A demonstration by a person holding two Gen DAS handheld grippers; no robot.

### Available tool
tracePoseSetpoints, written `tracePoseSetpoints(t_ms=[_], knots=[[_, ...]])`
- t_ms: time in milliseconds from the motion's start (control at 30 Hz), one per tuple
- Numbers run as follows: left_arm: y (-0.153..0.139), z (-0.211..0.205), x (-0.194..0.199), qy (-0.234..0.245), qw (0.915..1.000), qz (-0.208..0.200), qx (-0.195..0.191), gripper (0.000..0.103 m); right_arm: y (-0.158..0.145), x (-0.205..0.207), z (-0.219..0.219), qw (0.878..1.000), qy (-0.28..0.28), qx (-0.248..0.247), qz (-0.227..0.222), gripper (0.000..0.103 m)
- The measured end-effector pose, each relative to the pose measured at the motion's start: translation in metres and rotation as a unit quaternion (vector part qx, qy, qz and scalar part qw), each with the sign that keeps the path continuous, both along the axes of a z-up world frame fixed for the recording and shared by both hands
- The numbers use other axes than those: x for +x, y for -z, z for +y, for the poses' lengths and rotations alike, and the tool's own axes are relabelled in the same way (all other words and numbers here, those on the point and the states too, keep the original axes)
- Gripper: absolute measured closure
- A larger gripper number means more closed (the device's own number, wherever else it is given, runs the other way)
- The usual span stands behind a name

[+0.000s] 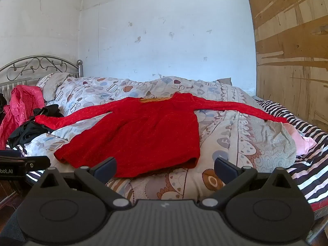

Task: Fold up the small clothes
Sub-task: 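Move both tools toward the red sweater spread on the bed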

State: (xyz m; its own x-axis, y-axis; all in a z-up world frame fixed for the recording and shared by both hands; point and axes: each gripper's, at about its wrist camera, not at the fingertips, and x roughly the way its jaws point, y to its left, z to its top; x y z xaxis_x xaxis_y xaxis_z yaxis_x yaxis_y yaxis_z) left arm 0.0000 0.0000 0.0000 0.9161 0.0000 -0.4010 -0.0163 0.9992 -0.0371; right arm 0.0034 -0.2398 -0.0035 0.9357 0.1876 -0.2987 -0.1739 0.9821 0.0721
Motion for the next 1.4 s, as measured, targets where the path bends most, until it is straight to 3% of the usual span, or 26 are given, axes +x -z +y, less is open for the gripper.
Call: tracePoseSetpoints(t_ms=[1267, 1400], knots=[[0.0000, 0.0001, 0.0000, 0.000, 1.0000, 0.000, -0.001, 0.001, 0.0022, 0.0004, -0.0014, 1.000, -0.001, 0.001, 0.000, 0.000], [-0.0007, 0.0012, 0.0021, 0.001, 1.0000, 0.005, -0.005, 0.001, 0.0025, 0.0049, -0.0011, 1.000, -0.003, -0.004, 0.017, 0.000]])
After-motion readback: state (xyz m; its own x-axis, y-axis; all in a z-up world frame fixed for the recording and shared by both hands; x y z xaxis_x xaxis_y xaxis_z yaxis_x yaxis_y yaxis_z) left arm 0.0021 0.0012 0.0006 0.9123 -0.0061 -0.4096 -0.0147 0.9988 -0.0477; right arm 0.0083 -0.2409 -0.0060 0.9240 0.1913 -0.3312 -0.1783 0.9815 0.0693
